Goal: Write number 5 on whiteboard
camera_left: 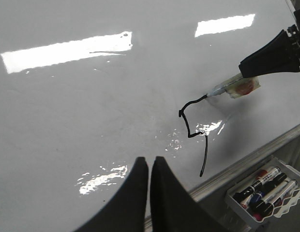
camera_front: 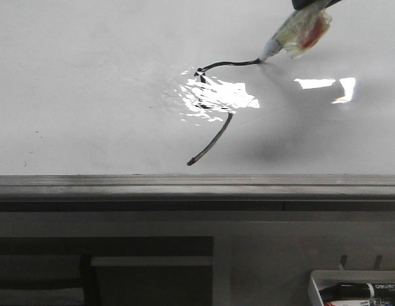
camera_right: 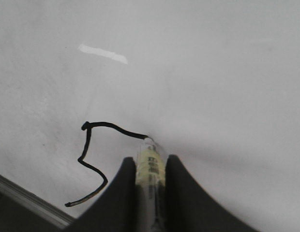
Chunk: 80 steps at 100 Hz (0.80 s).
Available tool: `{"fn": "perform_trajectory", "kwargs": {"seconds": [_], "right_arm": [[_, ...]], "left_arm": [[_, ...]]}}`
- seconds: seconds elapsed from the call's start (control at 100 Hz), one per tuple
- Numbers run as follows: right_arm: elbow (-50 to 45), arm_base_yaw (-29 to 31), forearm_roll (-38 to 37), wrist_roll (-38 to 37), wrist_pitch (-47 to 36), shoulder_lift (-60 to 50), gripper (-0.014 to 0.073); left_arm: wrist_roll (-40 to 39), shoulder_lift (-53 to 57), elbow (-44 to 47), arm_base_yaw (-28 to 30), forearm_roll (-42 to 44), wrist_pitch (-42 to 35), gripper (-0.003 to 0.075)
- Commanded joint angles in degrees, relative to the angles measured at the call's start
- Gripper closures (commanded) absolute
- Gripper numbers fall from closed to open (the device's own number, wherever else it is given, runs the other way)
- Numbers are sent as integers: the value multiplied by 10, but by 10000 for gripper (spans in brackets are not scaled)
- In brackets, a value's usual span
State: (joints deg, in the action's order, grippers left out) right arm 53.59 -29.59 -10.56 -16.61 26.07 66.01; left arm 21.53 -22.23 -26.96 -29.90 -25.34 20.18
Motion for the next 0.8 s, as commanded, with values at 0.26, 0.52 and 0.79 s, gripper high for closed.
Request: {"fn": "perform_trajectory", "kwargs": {"seconds": [0.26, 0.52, 0.79], "right_arm": [[12, 4, -86, -8, 14, -20, 635], [27, -145, -113, 5, 1, -115, 635], [-11, -243, -129, 100, -5, -117, 635]], "left_arm": [[-5, -7, -16, 1, -12, -43, 741], [-4, -7, -16, 1, -17, -47, 740], [53, -14, -52, 1, -3, 4, 539]]}}
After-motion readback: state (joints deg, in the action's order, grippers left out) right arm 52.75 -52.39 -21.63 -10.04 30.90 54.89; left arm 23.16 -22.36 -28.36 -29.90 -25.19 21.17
